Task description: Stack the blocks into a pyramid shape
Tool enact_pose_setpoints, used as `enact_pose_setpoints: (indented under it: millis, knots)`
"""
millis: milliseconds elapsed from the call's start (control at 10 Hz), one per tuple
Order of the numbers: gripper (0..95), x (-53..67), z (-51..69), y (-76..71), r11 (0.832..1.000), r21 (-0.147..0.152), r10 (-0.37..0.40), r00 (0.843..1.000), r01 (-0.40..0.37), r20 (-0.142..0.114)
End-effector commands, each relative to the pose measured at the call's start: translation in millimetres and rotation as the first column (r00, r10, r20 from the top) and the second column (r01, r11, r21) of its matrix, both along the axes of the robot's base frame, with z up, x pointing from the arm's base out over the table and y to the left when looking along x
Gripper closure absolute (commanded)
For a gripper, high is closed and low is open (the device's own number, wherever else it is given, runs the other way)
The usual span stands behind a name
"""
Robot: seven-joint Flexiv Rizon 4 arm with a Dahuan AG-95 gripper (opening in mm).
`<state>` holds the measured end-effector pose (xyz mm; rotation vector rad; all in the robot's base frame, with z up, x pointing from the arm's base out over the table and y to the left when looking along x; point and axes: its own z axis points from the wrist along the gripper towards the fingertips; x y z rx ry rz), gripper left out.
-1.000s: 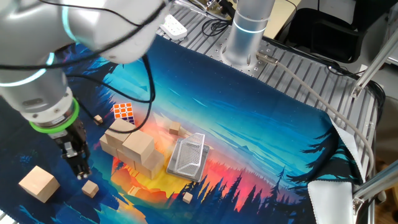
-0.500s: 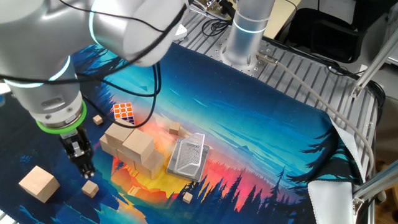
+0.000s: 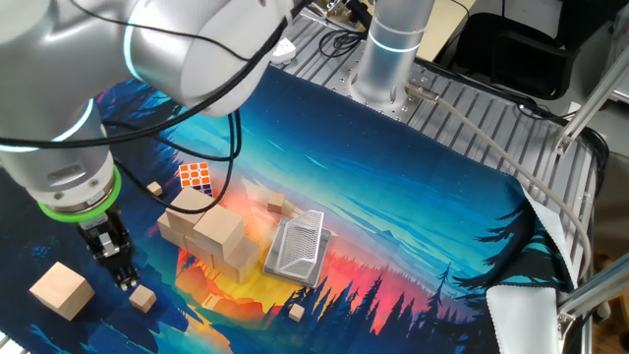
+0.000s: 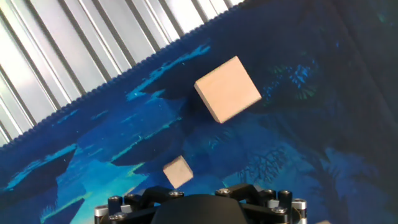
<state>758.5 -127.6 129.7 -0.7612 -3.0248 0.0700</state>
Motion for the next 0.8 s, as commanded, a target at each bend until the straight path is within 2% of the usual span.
enact_pose_setpoints:
  millis: [100,400,800]
  knots:
    - [0.0,1.3,-2.1,-2.4,1.000,-0.007,0.016,1.000,-0.016,0.005]
    - [0.0,9.4,-5.4,-12.9,0.999,-0.005,0.049,0.999,-0.049,0.007]
    - [0.0,26.8,-12.3,-25.1,0.997,-0.006,0.076,0.997,-0.076,0.005]
